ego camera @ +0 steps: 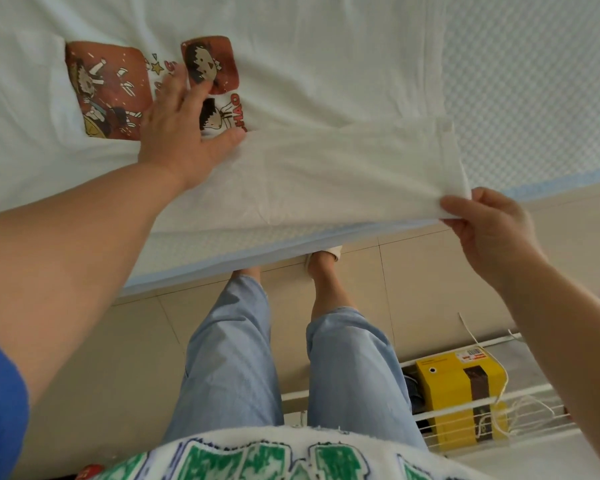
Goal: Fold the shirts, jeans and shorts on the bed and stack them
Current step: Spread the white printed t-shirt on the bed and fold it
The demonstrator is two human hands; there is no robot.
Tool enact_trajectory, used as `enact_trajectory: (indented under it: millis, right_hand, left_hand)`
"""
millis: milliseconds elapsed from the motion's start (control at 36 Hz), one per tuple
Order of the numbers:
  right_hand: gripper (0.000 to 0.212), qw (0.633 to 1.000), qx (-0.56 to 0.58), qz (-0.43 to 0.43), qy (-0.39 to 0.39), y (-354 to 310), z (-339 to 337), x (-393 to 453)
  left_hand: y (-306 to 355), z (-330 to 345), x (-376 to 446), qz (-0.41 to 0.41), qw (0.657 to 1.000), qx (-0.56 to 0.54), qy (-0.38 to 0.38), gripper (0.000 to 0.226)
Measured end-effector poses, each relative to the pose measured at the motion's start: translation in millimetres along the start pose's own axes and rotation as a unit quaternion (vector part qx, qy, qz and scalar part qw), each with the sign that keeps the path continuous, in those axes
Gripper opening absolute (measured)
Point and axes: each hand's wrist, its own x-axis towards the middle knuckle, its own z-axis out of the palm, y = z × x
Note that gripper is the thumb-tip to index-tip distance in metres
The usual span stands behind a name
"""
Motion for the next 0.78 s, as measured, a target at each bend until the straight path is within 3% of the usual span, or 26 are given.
enact_trajectory:
  millis: [111,278,417,528,611,778]
  right_hand:
    - [0.021,0.989,-0.146,0.024,0.030,19.7,8.4,3.4]
    - [0.026,0.987,-0.073,0.128,0.064,7.9,21.6,11.7]
    - [0.020,0.975,-0.139,0.160,0.073,-4.8,30.6,12.8]
    - [0.015,0.971,-0.164,0.162,0.064,-23.4,40.2,17.7]
    - [0.019,0.977,-0.127,0.168,0.043,-34.6,45.3,15.4]
    - [0.022,0.984,-0.102,0.138,0.043,-34.9,46.9,18.5]
  left_hand:
    - [6.6,0.3,-2.2,-0.010,1.000,0.013,0.013,0.081]
    - [21.7,-15.9,3.3,-0.020,1.000,0.014,0.010,0.071]
    - [36.7,-31.9,8.1,-0.027,0.999,0.020,0.036,0.055]
    - [54.6,-53.3,24.1,0.007,0.999,0.009,0.051,0.048]
    - [75.1,-68.7,38.0,0.048,0.999,-0.009,0.021,0.049]
    - [135.1,-76.2,69.6,0.187,0.982,0.016,-0.035,0.043]
